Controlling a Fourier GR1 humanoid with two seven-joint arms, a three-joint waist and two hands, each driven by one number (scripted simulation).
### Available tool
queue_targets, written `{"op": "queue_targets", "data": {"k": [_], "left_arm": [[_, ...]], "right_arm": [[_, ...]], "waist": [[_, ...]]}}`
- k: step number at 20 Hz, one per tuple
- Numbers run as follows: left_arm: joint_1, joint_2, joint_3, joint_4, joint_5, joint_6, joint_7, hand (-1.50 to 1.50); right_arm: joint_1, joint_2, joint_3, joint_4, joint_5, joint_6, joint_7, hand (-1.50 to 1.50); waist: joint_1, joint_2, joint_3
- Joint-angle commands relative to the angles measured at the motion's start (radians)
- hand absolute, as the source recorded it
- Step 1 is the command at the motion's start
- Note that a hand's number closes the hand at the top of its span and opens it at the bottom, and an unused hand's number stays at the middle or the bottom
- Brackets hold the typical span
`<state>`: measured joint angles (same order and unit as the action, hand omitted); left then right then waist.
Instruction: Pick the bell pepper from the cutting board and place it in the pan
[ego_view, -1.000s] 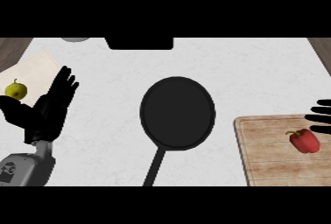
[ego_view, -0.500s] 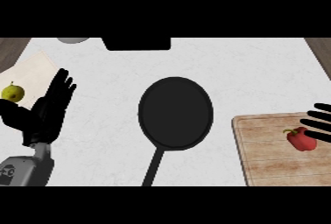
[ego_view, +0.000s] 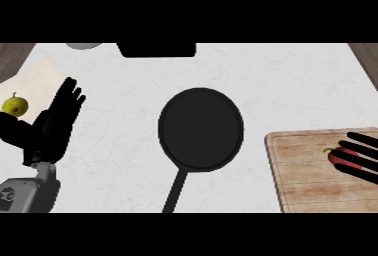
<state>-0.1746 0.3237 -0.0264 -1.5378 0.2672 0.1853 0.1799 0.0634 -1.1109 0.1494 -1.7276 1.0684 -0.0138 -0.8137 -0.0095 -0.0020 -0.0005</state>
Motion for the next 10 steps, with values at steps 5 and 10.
{"op": "queue_targets", "data": {"k": [5,10], "left_arm": [[0.020,-0.074,-0.024,0.004,-0.063,0.007,-0.040,0.00],[-0.050,-0.106,-0.046,-0.006,-0.113,0.061,0.050,0.00]], "right_arm": [[-0.052,0.130,-0.005,-0.004,0.156,0.089,0.068,-1.50],[-0.168,0.255,0.065,0.129,0.237,0.104,0.054,-1.50]], "waist": [[0.009,0.002,0.000],[0.018,0.005,0.001]]}}
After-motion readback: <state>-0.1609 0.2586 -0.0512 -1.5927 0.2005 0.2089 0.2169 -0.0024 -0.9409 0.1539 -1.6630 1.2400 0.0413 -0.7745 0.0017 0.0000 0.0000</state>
